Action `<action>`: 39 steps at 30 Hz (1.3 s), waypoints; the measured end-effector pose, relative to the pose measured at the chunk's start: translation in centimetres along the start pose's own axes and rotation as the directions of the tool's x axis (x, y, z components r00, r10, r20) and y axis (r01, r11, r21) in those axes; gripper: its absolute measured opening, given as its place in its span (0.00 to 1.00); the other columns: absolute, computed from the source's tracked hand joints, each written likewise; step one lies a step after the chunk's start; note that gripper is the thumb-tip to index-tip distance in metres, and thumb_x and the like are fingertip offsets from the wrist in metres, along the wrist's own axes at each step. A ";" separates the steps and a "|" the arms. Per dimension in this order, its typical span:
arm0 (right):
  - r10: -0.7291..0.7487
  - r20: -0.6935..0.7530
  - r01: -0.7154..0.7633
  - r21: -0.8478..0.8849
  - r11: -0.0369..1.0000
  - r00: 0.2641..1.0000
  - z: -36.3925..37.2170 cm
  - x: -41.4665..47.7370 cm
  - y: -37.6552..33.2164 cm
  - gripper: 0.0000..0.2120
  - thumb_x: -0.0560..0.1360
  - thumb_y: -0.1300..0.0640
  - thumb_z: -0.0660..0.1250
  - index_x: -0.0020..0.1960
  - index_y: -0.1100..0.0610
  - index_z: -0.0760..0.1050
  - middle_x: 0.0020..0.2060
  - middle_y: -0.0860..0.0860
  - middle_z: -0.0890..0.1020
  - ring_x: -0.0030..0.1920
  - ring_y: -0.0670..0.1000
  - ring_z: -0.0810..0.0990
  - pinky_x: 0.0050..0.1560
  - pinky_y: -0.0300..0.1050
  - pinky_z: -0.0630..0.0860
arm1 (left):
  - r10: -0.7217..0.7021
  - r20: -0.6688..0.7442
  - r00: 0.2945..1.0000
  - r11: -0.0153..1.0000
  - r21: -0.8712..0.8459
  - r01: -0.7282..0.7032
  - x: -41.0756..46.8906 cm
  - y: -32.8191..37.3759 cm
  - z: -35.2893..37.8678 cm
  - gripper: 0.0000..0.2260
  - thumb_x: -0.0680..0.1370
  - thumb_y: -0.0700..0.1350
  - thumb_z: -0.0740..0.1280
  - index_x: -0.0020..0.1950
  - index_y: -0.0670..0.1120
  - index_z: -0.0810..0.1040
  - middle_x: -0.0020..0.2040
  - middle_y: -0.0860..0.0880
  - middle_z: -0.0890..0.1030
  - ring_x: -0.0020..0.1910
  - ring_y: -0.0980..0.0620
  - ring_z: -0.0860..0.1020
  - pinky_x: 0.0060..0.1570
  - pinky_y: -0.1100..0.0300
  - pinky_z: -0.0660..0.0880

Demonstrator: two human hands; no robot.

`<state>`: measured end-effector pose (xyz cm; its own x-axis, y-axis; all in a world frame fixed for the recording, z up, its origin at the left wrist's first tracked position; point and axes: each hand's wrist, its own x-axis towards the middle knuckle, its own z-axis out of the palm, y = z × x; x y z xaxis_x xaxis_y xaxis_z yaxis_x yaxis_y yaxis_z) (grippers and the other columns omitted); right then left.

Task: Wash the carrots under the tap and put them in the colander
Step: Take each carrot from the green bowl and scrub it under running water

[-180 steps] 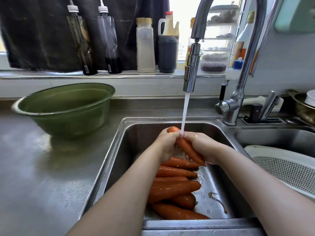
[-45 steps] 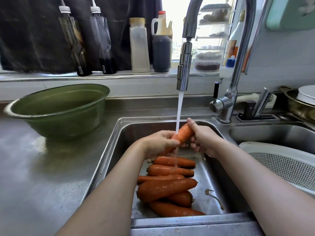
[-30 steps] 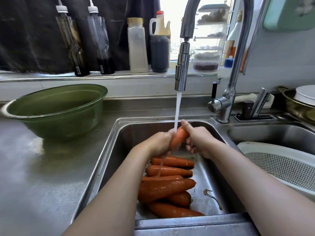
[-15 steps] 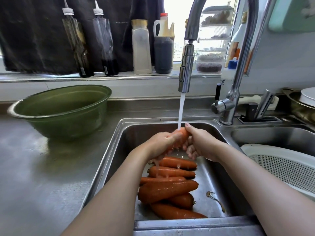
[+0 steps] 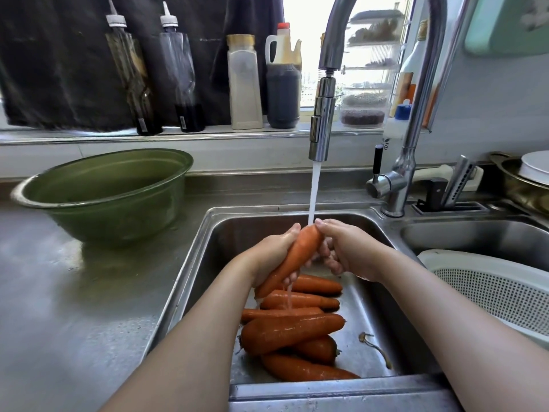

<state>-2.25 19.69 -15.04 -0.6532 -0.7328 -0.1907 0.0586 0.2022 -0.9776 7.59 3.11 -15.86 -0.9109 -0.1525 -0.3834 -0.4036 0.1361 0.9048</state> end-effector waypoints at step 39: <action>0.034 0.019 -0.035 0.048 0.998 0.999 0.6 0.1 -0.2 0.21 0.85 0.44 0.60 0.59 0.61 0.81 0.27 0.50 0.70 0.25 0.48 0.68 0.26 0.38 0.64 | 0.037 0.155 0.987 0.998 -0.049 -0.030 0.1 0.7 -0.1 0.27 0.77 0.67 0.65 0.52 0.42 0.79 0.36 0.49 0.78 0.28 0.56 0.72 0.27 0.64 0.70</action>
<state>-1.86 19.17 -14.91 -0.6360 -0.7381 -0.2251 0.1170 0.1961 -0.9736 7.17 3.09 -15.23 -0.9276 0.0059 -0.3734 -0.3713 0.0925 0.9239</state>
